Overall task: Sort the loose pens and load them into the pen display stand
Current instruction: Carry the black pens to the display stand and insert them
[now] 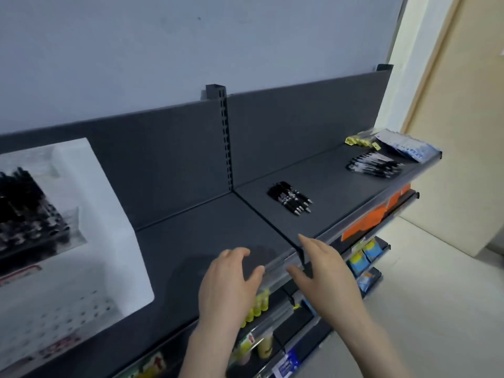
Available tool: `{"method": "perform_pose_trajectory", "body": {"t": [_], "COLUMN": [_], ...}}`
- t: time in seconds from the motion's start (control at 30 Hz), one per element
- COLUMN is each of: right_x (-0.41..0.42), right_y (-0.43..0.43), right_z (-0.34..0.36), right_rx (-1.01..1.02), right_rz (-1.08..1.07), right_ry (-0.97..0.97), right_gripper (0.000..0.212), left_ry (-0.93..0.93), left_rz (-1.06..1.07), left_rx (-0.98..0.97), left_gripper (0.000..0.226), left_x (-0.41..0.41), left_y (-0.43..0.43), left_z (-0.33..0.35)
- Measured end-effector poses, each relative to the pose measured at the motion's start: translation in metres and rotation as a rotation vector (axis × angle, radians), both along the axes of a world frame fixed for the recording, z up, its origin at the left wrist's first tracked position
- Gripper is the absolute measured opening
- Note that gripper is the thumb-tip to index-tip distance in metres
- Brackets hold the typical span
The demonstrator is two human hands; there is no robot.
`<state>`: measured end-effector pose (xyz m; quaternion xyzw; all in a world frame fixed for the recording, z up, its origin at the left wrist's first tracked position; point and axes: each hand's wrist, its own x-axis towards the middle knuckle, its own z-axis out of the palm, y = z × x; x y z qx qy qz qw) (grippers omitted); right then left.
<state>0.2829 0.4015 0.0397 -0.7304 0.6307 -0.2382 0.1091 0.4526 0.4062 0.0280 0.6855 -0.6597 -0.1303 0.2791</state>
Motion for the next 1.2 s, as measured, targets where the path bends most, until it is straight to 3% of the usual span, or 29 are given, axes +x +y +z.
{"method": "perform_pose_trajectory", "body": {"t": [0.2,0.43,0.9,1.2], "right_x": [-0.082,-0.124,-0.115,-0.087], "right_y": [-0.021,-0.062,-0.230,-0.320], "right_z": [-0.006,-0.015,-0.037,-0.055], "right_rx": [-0.001,0.020,0.136,0.238], "right_rz": [0.055,0.098,0.166,0.148], "right_ry": [-0.010,-0.065,-0.036,-0.040], "right_gripper": [0.064,0.063,0.057,0.040], "left_ry": [-0.019,-0.041,0.049,-0.079], "left_rz": [0.033,0.065,0.219,0.369], "left_rx": [0.023,0.069,0.125,0.236], "left_gripper": [0.042,0.043,0.055,0.063], "left_x": [-0.085,-0.124,-0.126,-0.142], "left_y": [-0.015,-0.047,-0.202,-0.271], "left_z": [0.000,-0.005,-0.033,-0.046]}}
